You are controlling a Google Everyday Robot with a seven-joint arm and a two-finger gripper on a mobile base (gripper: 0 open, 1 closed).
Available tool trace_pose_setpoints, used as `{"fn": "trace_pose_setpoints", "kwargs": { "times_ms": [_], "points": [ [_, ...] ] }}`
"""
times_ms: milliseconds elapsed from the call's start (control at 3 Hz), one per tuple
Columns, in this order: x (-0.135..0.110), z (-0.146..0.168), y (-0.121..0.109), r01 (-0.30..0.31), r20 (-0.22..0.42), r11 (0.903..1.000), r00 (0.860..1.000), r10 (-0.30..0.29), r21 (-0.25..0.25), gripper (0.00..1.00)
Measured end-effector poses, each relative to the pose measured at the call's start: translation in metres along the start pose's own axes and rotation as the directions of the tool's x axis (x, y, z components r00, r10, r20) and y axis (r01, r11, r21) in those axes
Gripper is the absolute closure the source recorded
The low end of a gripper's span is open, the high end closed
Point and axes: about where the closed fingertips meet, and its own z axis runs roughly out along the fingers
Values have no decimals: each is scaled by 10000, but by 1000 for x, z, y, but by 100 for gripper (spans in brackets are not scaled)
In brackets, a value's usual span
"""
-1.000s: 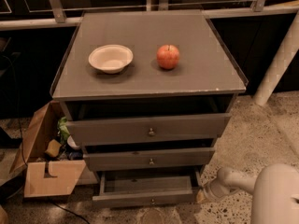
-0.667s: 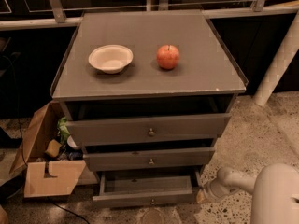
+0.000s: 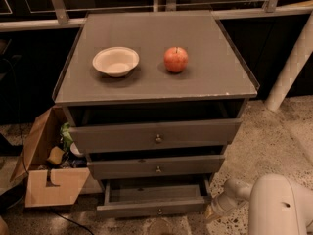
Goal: Close bottom drawer
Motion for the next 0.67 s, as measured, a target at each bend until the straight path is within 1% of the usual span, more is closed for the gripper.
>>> {"fn": "trace_pose_setpoints", "kwargs": {
  "times_ms": [333, 667],
  "points": [
    [-2, 2, -1, -31, 18, 10000, 10000, 31, 8, 100],
    [-25, 8, 23, 9, 368, 9999, 9993, -3, -163, 100]
  ]
}}
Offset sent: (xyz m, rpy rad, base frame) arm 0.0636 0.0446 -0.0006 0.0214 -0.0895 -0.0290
